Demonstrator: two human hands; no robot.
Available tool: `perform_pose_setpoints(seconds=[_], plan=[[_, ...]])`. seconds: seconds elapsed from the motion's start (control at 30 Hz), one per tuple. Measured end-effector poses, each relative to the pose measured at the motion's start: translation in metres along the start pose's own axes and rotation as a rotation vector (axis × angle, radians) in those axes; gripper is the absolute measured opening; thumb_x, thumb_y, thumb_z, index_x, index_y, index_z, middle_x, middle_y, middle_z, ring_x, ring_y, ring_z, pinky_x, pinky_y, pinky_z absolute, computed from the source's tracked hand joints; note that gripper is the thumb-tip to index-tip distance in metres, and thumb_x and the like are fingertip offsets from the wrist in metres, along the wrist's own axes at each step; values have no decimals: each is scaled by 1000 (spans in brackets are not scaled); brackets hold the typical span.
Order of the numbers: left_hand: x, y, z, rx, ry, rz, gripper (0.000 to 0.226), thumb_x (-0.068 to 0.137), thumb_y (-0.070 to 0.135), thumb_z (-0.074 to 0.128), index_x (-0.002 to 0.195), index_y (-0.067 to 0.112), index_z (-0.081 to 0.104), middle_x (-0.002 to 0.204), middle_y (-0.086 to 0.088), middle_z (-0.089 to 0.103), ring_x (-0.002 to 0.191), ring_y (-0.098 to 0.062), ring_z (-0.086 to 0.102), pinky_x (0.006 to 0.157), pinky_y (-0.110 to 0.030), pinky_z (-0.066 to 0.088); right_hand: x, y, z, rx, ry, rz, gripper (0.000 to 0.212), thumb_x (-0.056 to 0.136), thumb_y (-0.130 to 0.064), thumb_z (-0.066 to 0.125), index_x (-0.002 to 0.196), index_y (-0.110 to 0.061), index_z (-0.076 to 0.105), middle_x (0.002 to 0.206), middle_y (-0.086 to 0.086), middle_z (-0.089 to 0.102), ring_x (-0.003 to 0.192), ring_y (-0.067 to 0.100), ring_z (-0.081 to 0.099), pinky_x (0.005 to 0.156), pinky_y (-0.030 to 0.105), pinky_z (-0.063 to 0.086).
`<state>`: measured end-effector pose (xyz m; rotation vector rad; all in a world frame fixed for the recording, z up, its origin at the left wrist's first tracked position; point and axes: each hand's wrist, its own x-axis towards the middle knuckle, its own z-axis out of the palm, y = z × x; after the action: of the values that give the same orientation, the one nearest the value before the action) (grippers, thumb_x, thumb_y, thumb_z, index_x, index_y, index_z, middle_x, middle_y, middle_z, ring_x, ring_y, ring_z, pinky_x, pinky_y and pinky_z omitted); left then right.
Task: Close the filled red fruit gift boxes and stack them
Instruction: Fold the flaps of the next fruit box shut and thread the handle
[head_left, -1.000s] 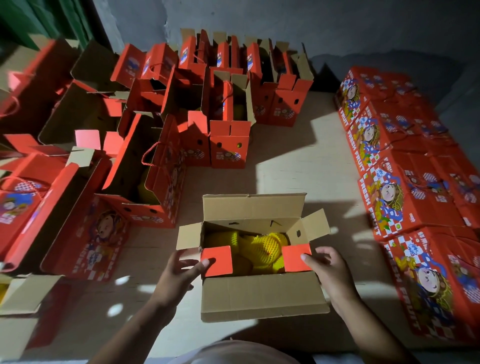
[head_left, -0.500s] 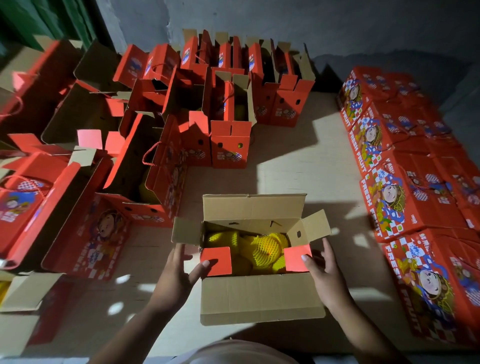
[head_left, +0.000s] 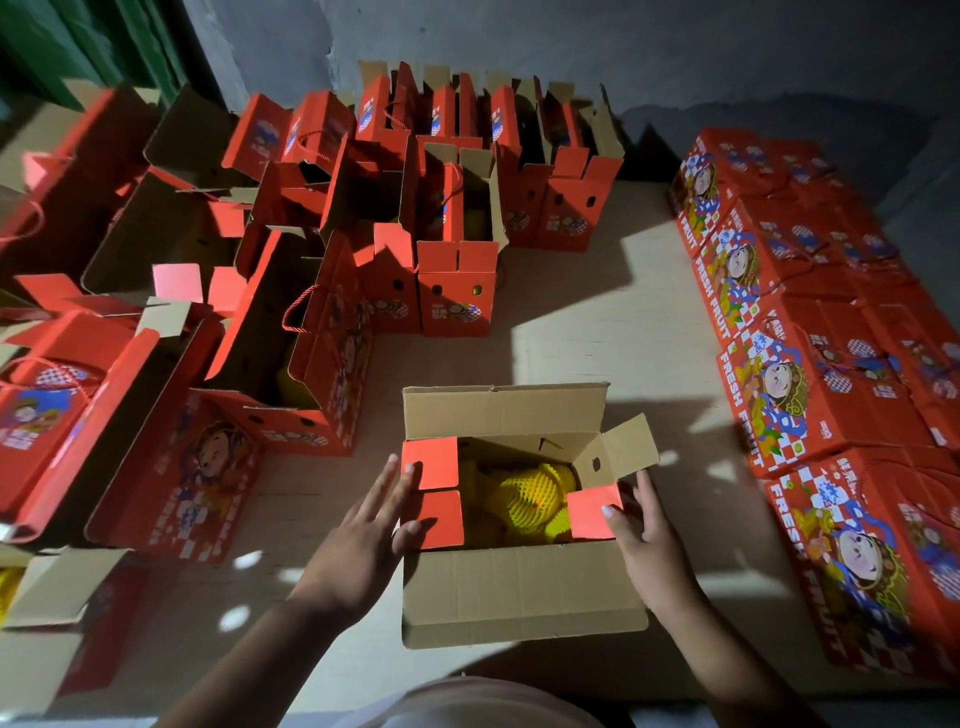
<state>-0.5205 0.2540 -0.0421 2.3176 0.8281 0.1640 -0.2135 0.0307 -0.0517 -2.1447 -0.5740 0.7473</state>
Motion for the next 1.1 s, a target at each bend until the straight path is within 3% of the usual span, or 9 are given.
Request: perform_pose_setpoints(seconds=[0.23,0.4,0.5,0.63,0.73,0.83,0.93,1.03,1.1], plan=[[2,-3,0,104,-17,2,66,110,60,25,162,47,-13,169,27,-19,158,-2,-12,125,-48,30,2,1,-4,-135,-59,-25,64,107,-44,52,164,-40,24,168,-1,35,151,23,37,116,36,34],[2,-5,2,158,-20,5,67,108,66,16,162,44,-16,169,26,-20,157,-2,-17,121,-46,30,3,-2,-8,-188,-161,-179,54,110,-43,42,154,-67,21,167,-24,24,152,0,26,121,31,28],[3,-6,1,194,-22,21,66,109,64,17,163,42,-15,170,25,-20,157,-2,-17,117,-43,29,6,-1,-11,-219,-165,-243,52,110,-37,44,151,-67,31,162,-31,29,152,-5,27,120,23,28],[1,-4,-2,268,-36,59,63,111,58,14,166,35,-9,171,20,-19,158,-4,-18,123,-35,24,6,-1,-17,-304,-211,-253,49,104,-58,36,150,-71,26,168,-25,22,155,-2,20,121,27,26],[-4,-3,0,369,-43,119,58,113,35,22,167,25,3,174,9,-7,160,-10,-10,123,-35,32,6,0,-28,-388,-241,-272,48,101,-65,30,148,-74,24,166,-29,18,154,-5,16,121,27,25],[-12,-3,-3,385,-80,126,64,103,26,14,166,25,4,174,8,-6,160,-10,-10,124,-33,29,7,4,-42,-481,-306,-312,48,110,-49,32,149,-74,21,166,-32,10,153,-10,10,118,20,17],[-17,-8,-7,373,-119,144,75,94,25,12,165,30,-10,172,13,-21,157,-6,-21,125,-30,19,9,7,-54,-523,-402,-310,62,112,-28,38,152,-71,18,166,-39,1,154,-13,3,122,24,16],[-18,-14,-8,380,-141,159,86,100,26,38,163,33,-21,170,16,-28,156,-6,-25,126,-32,16,12,8,-61,-562,-464,-270,83,106,-10,45,153,-71,13,163,-44,-3,154,-12,2,122,28,22],[-18,-15,-8,360,-163,158,102,100,41,59,163,36,-21,170,18,-26,157,-6,-23,125,-36,17,12,9,-61,-605,-462,-285,99,96,-2,52,154,-70,9,163,-44,-6,155,-10,1,117,27,28]])
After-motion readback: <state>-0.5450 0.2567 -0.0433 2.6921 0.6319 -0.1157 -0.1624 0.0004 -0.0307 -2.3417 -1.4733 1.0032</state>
